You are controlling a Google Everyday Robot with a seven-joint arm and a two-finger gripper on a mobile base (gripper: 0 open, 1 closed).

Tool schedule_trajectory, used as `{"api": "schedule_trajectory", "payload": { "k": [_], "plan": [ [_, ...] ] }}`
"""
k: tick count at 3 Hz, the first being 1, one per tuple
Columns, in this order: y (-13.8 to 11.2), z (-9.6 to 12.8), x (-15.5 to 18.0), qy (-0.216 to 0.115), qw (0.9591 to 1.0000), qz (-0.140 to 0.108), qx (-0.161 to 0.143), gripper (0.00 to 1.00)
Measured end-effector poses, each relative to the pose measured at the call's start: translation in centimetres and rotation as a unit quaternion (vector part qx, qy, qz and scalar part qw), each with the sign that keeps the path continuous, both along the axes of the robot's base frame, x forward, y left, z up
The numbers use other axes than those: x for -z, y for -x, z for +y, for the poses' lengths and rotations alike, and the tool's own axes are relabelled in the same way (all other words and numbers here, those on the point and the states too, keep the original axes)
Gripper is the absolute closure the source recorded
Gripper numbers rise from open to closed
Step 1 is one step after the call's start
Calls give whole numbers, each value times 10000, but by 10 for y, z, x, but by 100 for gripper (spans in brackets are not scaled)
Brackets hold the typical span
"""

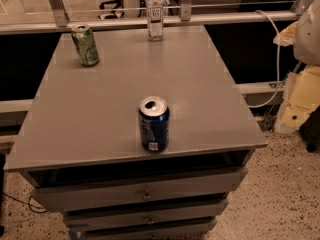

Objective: Knock pepsi can over

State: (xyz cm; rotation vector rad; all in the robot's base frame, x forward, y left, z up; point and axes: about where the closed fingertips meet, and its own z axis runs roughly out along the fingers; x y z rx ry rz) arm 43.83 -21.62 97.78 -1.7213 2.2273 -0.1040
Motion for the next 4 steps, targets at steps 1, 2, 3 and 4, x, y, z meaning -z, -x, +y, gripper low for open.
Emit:
{"api": "schedule_trajectory", "payload": {
  "k": [1,2,3,4],
  "plan": [
    [0,0,0,0,10000,0,0,0],
    [-1,1,-2,-80,10000,-36,12,0],
    [-2,22,8,-613,9981,-40,20,0],
    [-7,74,33,-1676,9858,-11,43,0]
  ]
}}
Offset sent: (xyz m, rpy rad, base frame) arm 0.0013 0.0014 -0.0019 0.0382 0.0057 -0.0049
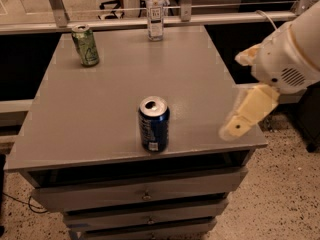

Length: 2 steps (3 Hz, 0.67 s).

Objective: Knock pepsi can over

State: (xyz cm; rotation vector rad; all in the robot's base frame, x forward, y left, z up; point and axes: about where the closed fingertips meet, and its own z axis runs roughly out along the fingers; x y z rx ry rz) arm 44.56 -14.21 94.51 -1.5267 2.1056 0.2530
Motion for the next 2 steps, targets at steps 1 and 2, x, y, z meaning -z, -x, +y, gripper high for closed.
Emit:
{"api": "schedule_trajectory", "payload": {
  "k": [1,2],
  "plan": [
    [1,50,16,-944,9955,3,-63,0],
    [5,98,26,-1837,9827,-28,-223,0]
  ]
}}
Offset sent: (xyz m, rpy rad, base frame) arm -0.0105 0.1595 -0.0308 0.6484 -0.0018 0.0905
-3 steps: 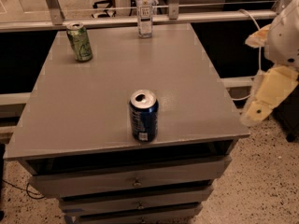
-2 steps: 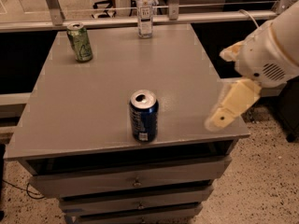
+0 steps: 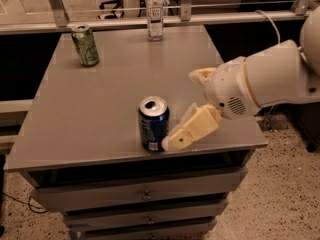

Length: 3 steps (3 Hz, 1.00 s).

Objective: Knock pepsi can over

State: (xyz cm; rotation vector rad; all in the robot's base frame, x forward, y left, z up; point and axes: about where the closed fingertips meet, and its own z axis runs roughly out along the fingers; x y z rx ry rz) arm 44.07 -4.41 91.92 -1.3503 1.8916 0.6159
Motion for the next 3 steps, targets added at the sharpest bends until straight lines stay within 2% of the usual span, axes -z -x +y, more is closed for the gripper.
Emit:
{"api": "schedule_trajectory", "payload": {
  "k": [1,2,3],
  "plan": [
    [0,39,10,-684,9975,-87,-168,0],
    [-7,59,25,-1027,9941,-227,-267,0],
    [-22,66,40,-1257,9908,-413,-287,0]
  ]
}}
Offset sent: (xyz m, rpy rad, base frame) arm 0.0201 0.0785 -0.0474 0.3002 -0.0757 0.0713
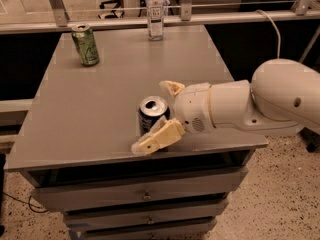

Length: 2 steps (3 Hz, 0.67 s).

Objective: Knock pepsi can over

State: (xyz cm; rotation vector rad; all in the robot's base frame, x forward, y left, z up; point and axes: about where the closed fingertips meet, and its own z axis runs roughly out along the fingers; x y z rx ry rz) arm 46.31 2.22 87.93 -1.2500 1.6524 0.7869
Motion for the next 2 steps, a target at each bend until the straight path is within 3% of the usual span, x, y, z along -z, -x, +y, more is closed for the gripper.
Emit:
{"api": "schedule_trajectory", "payload": {
  "k": [2],
  "plan": [
    [-54,1,-8,-120,9990,-431,93,0]
  ]
}}
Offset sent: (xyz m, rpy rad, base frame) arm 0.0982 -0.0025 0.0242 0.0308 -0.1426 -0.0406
